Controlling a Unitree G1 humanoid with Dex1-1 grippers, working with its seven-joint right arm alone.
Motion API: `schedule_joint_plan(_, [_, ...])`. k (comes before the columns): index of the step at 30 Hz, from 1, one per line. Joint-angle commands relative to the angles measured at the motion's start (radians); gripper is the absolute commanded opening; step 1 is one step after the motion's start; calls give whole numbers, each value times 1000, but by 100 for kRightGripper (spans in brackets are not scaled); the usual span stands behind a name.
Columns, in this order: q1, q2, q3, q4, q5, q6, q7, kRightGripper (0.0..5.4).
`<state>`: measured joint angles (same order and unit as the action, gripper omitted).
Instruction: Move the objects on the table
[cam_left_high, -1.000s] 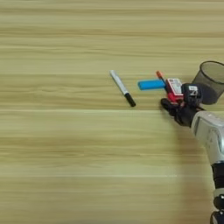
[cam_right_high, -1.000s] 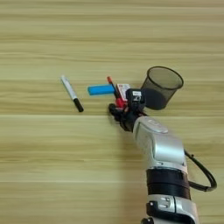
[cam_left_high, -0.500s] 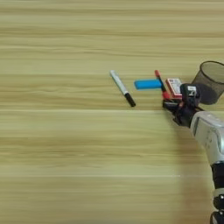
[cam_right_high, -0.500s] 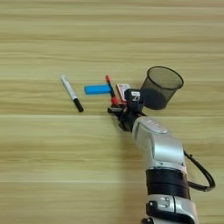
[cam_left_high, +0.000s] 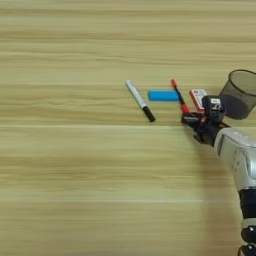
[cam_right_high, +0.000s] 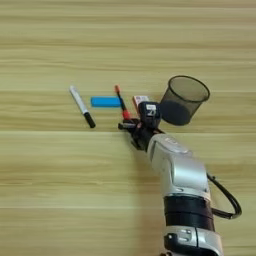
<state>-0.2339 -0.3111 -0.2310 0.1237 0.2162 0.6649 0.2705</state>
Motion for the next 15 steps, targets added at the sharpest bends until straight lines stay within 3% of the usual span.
schedule_joint_plan(1, [-57,-32,-19,-81,6,-30,-12,54])
schedule_joint_plan(15, [-49,-16,6,-167,5,-4,-5,54])
